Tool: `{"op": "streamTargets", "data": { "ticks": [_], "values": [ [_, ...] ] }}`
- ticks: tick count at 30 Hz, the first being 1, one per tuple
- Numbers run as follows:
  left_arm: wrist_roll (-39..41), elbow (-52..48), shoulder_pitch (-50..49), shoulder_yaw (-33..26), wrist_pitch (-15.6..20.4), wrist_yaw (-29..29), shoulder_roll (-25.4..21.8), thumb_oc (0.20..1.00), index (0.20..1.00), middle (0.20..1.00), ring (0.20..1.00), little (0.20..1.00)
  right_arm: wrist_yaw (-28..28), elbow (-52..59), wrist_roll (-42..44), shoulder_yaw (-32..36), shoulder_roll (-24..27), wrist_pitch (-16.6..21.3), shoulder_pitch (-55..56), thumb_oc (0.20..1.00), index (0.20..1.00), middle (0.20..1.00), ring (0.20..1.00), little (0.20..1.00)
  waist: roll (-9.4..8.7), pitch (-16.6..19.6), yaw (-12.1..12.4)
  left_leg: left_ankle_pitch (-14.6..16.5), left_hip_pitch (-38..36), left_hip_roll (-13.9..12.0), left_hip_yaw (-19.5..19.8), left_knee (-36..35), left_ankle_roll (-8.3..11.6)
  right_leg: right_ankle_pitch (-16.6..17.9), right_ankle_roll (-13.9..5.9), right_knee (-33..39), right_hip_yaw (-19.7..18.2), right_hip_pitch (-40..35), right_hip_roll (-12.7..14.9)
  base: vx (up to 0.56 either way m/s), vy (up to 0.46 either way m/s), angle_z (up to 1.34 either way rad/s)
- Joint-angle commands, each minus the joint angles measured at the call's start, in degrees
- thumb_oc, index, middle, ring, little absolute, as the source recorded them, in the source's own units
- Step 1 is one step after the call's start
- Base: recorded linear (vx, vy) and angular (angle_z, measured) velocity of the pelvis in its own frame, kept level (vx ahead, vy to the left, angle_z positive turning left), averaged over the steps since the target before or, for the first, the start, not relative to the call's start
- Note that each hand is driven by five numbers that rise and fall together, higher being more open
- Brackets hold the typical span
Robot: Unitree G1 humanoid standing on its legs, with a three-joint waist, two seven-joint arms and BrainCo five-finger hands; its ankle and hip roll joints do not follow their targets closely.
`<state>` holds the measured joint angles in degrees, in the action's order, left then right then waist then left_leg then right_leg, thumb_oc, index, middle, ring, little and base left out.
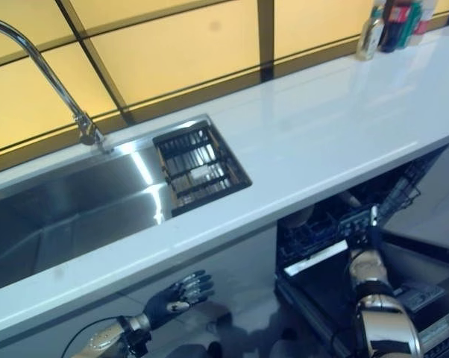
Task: Pick up plates and place into dishwasher.
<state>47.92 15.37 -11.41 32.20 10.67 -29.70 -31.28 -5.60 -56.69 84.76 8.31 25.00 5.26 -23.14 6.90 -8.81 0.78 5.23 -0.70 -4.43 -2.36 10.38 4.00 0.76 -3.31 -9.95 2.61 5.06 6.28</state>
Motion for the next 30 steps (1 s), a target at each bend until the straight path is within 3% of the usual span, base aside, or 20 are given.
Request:
{"op": "streamTargets", "data": {
  "ticks": [1,5,8,10,13,18,23,30],
  "values": [
    [-1.80,-1.84,-1.88,-3.63,3.95,-1.45,1.54,1.000,1.000,1.000,1.000,1.000,-1.91,6.15,-9.46,0.27,1.16,5.47,1.02,1.000,1.000,1.000,1.000,1.000,-1.95,0.28,-1.01,-1.61,2.47,-2.63,1.06,-0.07,-0.16,-3.45,-3.01,1.21,-2.38,-4.76,1.31,-0.03,0.000,-0.20],
    [-4.09,-1.14,-3.04,-6.19,5.23,-0.28,3.00,1.000,1.000,1.000,1.000,1.000,-6.87,14.39,-27.04,-2.26,1.53,9.28,5.98,1.000,1.000,1.000,1.000,1.000,-3.13,0.92,-2.17,-1.72,1.50,-2.62,0.02,-1.11,-0.45,-2.79,-3.01,2.05,-3.18,-4.95,0.75,-0.06,0.009,-0.08],
    [-6.46,-0.77,-3.71,-8.06,5.82,0.66,4.00,1.000,1.000,1.000,1.000,1.000,-9.02,19.55,-38.44,-3.52,3.03,8.09,11.31,1.000,1.000,1.000,1.000,1.000,-3.91,1.30,-3.35,-1.91,0.95,-2.73,-0.84,-1.96,-0.57,-2.32,-3.00,2.59,-3.66,-4.75,0.28,-0.07,0.015,-0.20],
    [-6.62,-0.26,-3.97,-9.33,5.53,0.53,4.60,1.000,1.000,1.000,1.000,1.000,-9.27,21.44,-41.48,-3.44,3.97,6.80,13.73,1.000,1.000,1.000,1.000,1.000,-4.30,1.40,-4.11,-2.04,0.78,-2.73,-1.37,-2.45,-0.71,-2.16,-3.03,2.68,-4.03,-4.42,0.06,-0.08,0.011,-0.11],
    [-6.94,0.82,-3.86,-11.33,4.64,0.41,5.13,1.000,1.000,1.000,1.000,1.000,-12.03,23.28,-49.01,-2.27,5.67,7.84,17.48,1.000,1.000,1.000,1.000,1.000,-5.06,1.36,-5.38,-2.13,0.76,-2.88,-2.26,-2.83,-0.83,-1.88,-3.08,2.94,-4.41,-3.92,-0.35,-0.10,-0.002,-0.23],
    [-5.92,1.51,-3.33,-12.53,4.17,-1.15,5.82,1.000,1.000,1.000,1.000,1.000,-15.88,25.70,-51.00,1.25,6.18,11.11,20.98,1.000,1.000,1.000,1.000,1.000,-5.84,1.16,-6.71,-2.28,0.36,-3.22,-3.47,-3.89,-0.79,-1.34,-3.38,3.71,-4.28,-3.56,-0.65,-0.10,0.011,-0.12],
    [-6.22,2.62,-2.37,-12.35,5.20,-0.51,6.69,1.000,1.000,1.000,1.000,1.000,-18.85,25.98,-50.23,4.17,3.11,15.64,24.26,1.000,1.000,1.000,1.000,1.000,-6.47,0.79,-8.43,-1.49,0.98,-2.58,-4.93,-3.43,-1.27,-0.37,-4.24,4.14,-5.23,-1.92,-0.55,-0.09,0.014,-0.11],
    [-4.72,2.78,-0.22,-11.64,5.49,-0.37,6.33,1.000,1.000,1.000,1.000,1.000,-22.27,24.24,-47.74,4.40,1.57,15.66,23.60,1.000,1.000,1.000,1.000,1.000,-6.63,-0.51,-8.87,-0.43,3.08,-1.56,-5.73,-1.43,-1.80,1.50,-4.87,5.43,-5.94,0.16,-0.21,-0.13,0.022,-0.15]
  ]
}}
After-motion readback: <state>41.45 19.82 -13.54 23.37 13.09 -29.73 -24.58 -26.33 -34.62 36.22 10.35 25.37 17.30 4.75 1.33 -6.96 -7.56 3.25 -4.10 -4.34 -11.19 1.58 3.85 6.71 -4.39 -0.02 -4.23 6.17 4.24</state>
